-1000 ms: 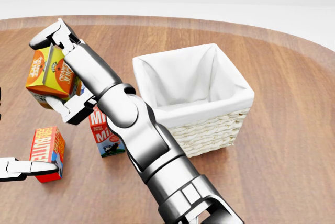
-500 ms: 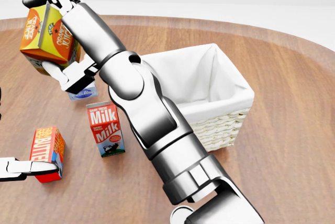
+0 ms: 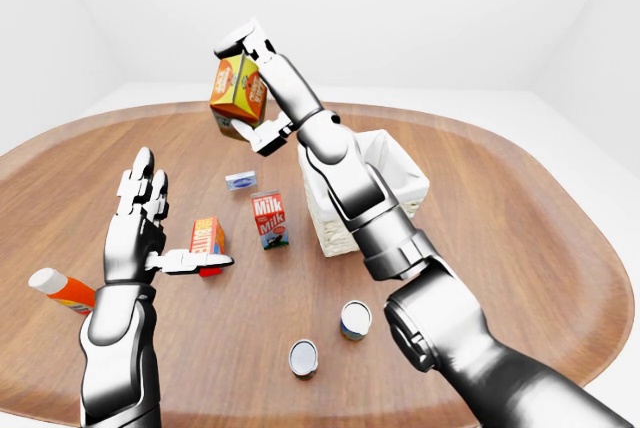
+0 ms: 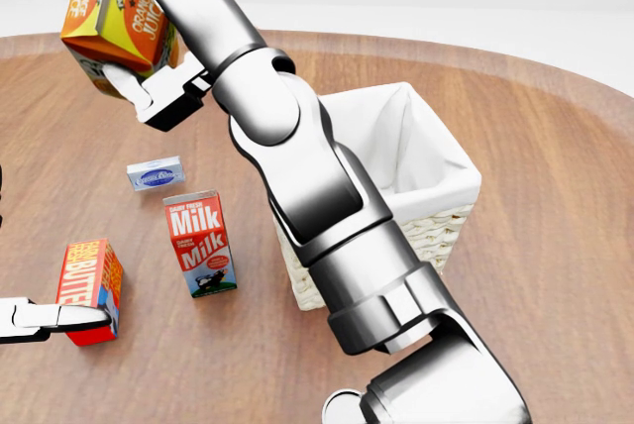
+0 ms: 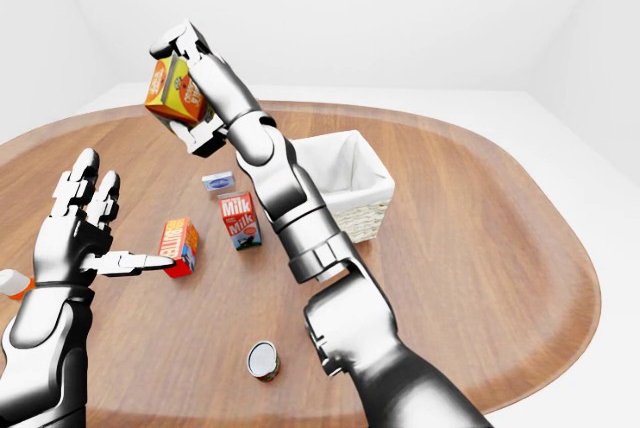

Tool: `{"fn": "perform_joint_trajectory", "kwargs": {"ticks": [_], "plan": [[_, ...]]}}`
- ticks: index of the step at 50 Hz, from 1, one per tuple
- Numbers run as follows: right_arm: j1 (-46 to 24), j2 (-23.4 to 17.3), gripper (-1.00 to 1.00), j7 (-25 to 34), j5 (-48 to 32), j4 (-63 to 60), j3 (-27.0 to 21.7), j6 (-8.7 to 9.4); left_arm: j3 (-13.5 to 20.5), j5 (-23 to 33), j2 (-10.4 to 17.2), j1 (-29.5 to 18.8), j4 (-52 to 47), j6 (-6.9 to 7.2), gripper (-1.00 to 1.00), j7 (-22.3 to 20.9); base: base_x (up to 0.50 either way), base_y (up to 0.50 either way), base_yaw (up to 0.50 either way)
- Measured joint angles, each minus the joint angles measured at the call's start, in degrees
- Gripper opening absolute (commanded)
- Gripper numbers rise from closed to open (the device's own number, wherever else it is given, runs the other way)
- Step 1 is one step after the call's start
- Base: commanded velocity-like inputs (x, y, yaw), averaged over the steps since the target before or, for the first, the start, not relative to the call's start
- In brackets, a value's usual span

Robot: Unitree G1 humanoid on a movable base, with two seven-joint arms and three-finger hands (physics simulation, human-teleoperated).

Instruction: Pick up the orange juice, and put it in the basket.

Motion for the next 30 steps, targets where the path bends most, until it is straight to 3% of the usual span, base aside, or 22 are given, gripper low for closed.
{"fn": "perform_joint_trajectory", "kwargs": {"ticks": [30], "plan": [[-2.33,-6.02,-1.00,-0.82,0.82,-1.92,-2.08,3.06,-0.06,0.11,-0.05,0.06,-0.21,0.00,1.00,0.00,0.00,0.00,0.00]]}}
